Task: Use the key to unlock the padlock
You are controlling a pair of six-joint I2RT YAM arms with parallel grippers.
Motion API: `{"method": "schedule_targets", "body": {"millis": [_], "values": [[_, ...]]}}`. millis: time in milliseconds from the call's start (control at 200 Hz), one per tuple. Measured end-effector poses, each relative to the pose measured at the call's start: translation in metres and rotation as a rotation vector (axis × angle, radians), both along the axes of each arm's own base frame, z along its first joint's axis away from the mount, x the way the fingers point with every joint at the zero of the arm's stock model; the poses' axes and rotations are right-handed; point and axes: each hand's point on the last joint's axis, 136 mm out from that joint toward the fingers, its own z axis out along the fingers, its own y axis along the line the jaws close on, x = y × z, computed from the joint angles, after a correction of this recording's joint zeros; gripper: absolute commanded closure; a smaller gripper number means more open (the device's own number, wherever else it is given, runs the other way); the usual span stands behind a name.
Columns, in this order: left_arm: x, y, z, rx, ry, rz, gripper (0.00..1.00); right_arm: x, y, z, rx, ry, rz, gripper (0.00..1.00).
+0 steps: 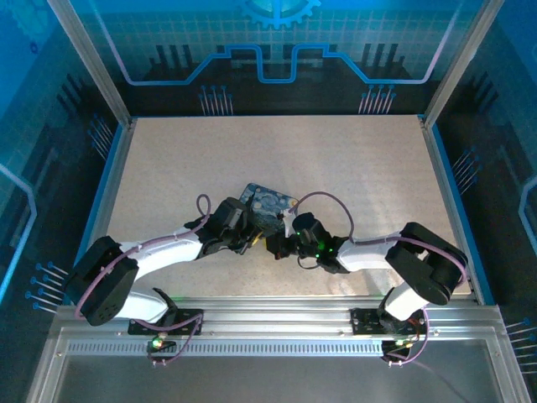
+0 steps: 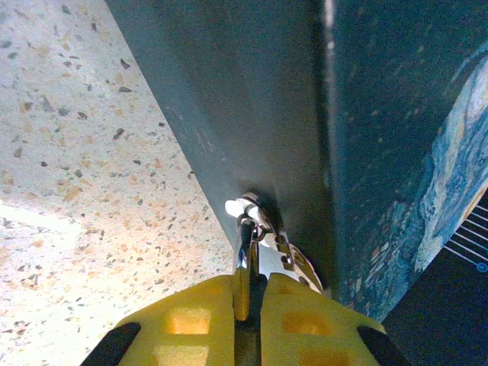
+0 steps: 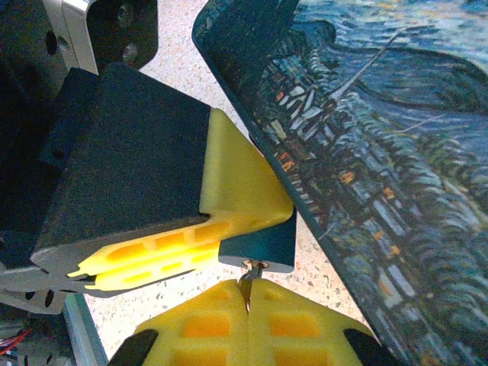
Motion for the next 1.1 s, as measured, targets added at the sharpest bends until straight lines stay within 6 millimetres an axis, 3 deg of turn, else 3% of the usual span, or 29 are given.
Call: {"method": "schedule_targets", "body": {"millis": [120,520,800,1101], "values": [[0.0,0.0,-0.001,0.002,0.003,0.0,1.0,0.0,0.0,-0.001,0.002,0.012,-0.008,1.0],[0.001,-0.005,0.001,0.001,-0.028,-0.031,0.6,0.002,-0.004,-0.009,-0.014,0.034,-0.037,1.0],[-0.001,-0.002,0.001,0.028,-0.045,-0.063,0.49,-0.001,-0.012,-0.022,-0.024,0.077,-0.067,1.0],[0.003,0.011,0.019,0.059,-0.121,-0.075,0.42,-0.001,-0.022,-0.025,0.039,0.122,-0.099,1.0]]}}
